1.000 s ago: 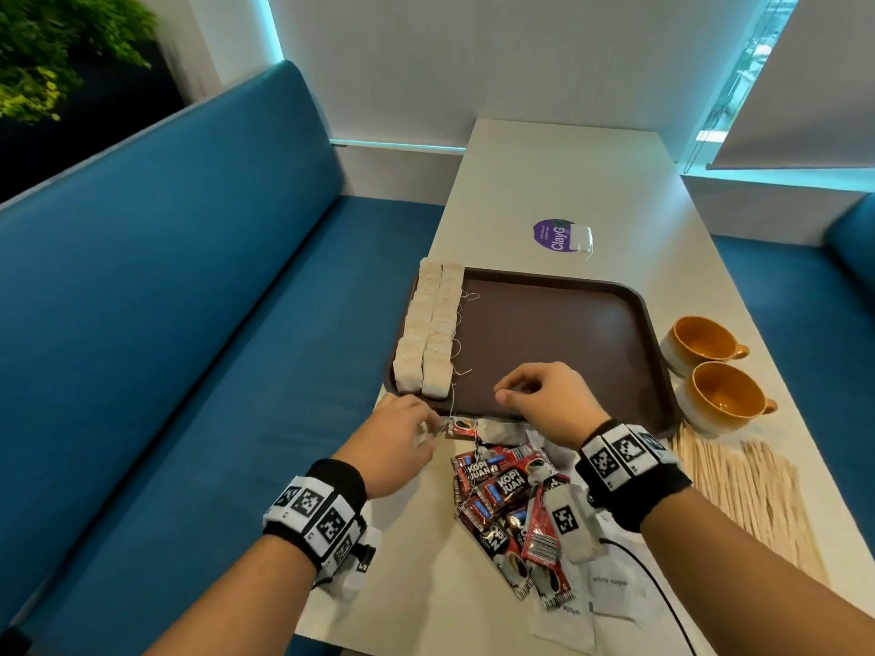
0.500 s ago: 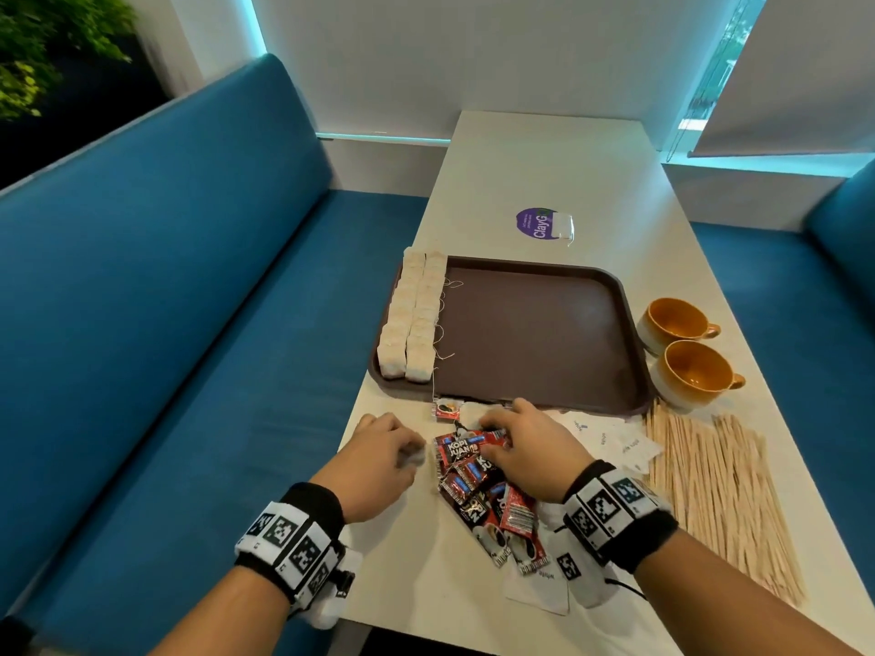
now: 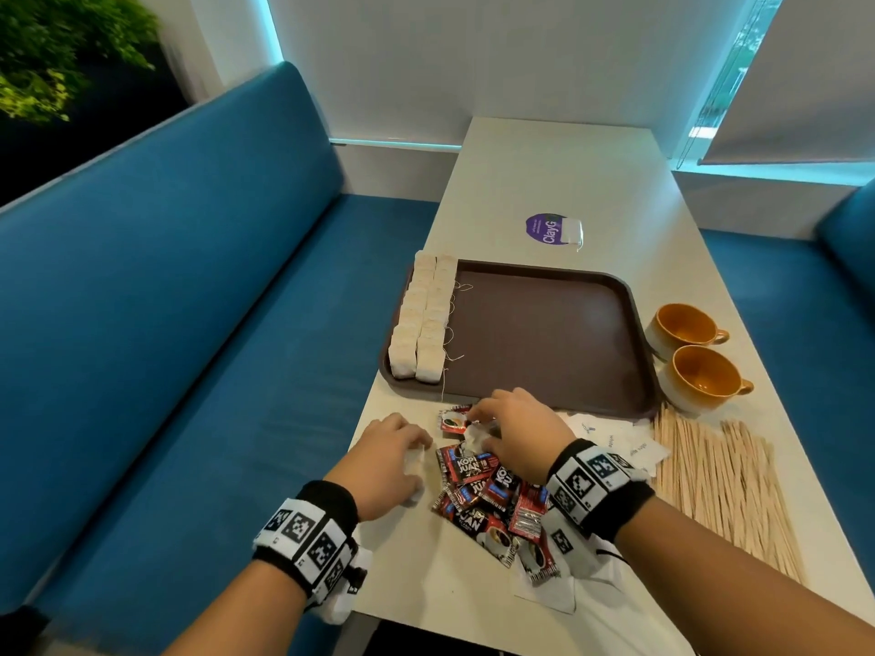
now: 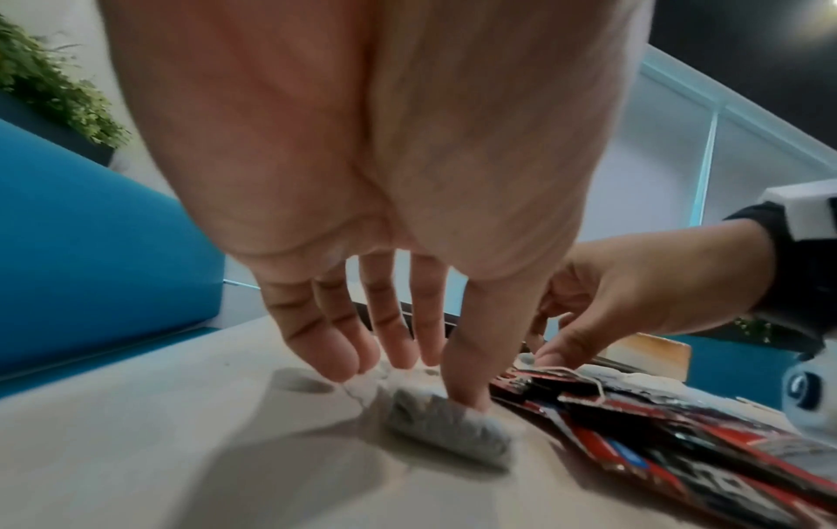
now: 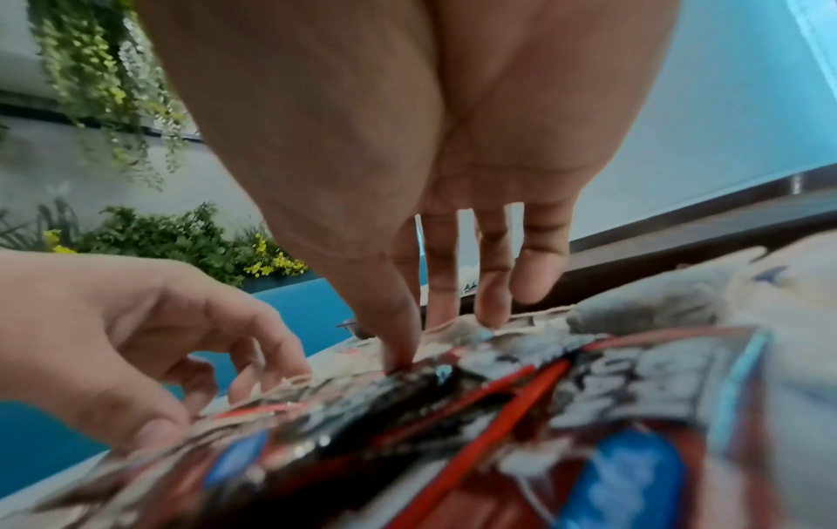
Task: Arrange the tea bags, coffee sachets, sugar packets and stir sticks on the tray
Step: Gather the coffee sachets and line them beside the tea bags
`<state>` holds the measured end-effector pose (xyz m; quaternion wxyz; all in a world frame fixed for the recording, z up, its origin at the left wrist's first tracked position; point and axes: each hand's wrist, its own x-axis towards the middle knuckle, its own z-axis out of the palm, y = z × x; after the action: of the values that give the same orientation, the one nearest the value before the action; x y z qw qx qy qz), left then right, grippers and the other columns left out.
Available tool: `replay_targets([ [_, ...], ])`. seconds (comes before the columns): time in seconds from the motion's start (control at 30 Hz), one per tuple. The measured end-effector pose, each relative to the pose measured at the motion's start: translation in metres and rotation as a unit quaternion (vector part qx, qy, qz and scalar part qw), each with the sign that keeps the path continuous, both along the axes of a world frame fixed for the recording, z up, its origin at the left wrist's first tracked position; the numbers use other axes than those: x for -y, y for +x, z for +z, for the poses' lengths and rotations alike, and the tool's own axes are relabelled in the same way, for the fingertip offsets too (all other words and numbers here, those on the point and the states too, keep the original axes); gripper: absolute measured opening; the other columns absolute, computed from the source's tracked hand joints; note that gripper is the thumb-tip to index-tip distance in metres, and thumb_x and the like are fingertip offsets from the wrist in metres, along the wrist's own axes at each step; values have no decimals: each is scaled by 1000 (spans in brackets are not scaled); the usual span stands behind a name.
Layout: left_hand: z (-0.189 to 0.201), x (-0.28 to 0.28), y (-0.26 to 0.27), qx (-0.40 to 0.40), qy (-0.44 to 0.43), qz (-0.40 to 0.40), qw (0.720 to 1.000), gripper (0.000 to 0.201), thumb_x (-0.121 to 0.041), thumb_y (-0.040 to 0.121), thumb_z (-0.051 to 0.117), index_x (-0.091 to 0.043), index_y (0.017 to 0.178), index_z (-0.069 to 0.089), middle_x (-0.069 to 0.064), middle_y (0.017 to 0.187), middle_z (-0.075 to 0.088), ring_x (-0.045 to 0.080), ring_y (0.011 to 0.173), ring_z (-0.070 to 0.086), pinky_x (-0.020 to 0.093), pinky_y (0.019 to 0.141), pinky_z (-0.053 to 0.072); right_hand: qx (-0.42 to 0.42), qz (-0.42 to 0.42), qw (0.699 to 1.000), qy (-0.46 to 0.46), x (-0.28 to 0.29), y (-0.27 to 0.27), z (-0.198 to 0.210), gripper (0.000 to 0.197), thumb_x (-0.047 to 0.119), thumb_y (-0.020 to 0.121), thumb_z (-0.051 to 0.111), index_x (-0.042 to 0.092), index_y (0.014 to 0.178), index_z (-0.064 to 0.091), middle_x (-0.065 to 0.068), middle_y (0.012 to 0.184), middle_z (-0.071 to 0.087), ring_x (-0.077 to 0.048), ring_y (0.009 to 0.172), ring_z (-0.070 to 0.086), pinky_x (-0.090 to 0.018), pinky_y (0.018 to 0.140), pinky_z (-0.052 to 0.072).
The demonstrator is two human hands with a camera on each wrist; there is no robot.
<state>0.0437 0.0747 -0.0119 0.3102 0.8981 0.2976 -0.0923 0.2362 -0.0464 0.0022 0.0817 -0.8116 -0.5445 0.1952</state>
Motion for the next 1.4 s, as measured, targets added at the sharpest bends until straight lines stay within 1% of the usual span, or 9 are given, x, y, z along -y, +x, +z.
replay_targets([
  [0.1,-5,2,-2,11,-40,17,999,40,-11,83,70,-30,117,61,-9,103,48,21,103,53,38,91,56,12,-1,1000,-9,-1,2,-7,34,24,98,60,36,129,60,8,119,54,-16,113,43,-36,97,48],
  [0.2,-5,5,-3,-5,-4,18,1000,20,-15,87,65,-29,99,58,-8,104,46,18,102,50,30,88,50,2,-26,1000,2,0,6,-8,19,29,97,62,34,114,68,8,110,53,-16,110,43,-34,93,48],
  [0.43,2,8,-15,121,-64,127,982,21,-16,82,73,-27,87,56,-6,90,63,9,71,53,20,61,44,-80,-108,982,134,20,11,7,7,37,91,71,32,90,66,16,94,57,-7,96,48,-23,76,38],
  [0.63,8,29,-14,303,-176,246,904,41,-22,72,91,-33,96,61,4,87,73,17,76,64,30,74,54,-287,-176,910,241,59,-7,34,6,22,89,78,22,90,72,0,85,74,-6,76,66,-18,69,51],
  [0.8,9,61,-4,352,-276,248,859,32,-7,76,87,-13,93,61,9,80,78,20,73,69,35,76,55,-501,-120,834,199,87,-29,37,14,3,86,77,-2,97,71,-13,89,75,-22,77,70,-28,73,58],
  [0.93,10,82,2,374,-346,227,831,20,5,79,80,0,88,62,16,83,78,18,71,72,28,66,54,-426,-129,873,199,101,-33,30,13,11,83,83,8,94,75,-10,89,75,-22,74,70,-36,75,59],
  [1.1,11,91,4,391,-430,214,785,15,-17,76,79,-5,83,74,23,87,75,26,75,72,30,65,58,-437,-158,840,278,101,-40,21,15,-1,82,81,7,93,75,-15,89,74,-38,84,70,-49,81,60],
  [1.27,0,88,5,395,-488,189,755,49,-50,90,68,-1,91,70,28,99,68,35,90,64,45,78,54,-467,-175,815,294,97,-51,16,34,-7,79,80,18,102,77,-11,88,73,-27,81,69,-41,82,61],
  [1.4,-6,85,4,363,-595,90,711,71,-28,70,93,-3,115,43,12,108,59,23,94,58,32,77,50,-480,-129,823,276,92,-58,18,15,-6,83,77,2,95,76,-13,93,76,-28,88,73,-39,84,61],
])
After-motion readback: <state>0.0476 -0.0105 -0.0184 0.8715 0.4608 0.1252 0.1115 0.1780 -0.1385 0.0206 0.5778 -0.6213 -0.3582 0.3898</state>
